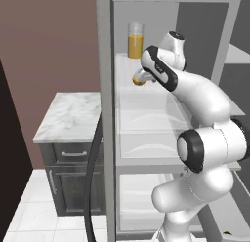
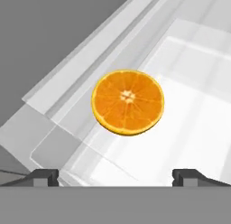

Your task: Take the orange and lime from the fridge shelf and place them in the freezer drawer to begin freezing them.

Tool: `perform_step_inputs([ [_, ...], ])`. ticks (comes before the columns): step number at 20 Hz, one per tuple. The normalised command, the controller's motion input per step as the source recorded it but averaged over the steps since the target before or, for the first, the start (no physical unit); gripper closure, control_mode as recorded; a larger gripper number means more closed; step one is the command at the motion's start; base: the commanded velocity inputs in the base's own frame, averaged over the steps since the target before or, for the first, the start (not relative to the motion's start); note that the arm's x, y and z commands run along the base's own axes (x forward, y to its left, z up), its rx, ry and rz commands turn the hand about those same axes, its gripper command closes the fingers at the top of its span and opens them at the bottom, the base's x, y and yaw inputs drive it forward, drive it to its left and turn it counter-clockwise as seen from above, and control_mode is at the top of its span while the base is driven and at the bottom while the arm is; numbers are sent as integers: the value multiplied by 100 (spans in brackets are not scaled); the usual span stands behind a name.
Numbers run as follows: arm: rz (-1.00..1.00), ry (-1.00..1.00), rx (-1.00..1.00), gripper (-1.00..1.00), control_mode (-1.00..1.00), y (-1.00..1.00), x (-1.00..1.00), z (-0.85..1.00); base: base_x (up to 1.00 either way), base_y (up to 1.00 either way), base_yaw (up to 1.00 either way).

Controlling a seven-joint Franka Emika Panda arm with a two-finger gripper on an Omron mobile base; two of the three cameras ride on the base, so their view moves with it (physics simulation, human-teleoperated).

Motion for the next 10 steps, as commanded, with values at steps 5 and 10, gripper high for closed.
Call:
perform_step_inputs([
  [5,3,5,0,-100,-100,8,55,-9,0,0,0],
  [10,2,3,0,-100,-100,1,39,-1,0,0,0],
])
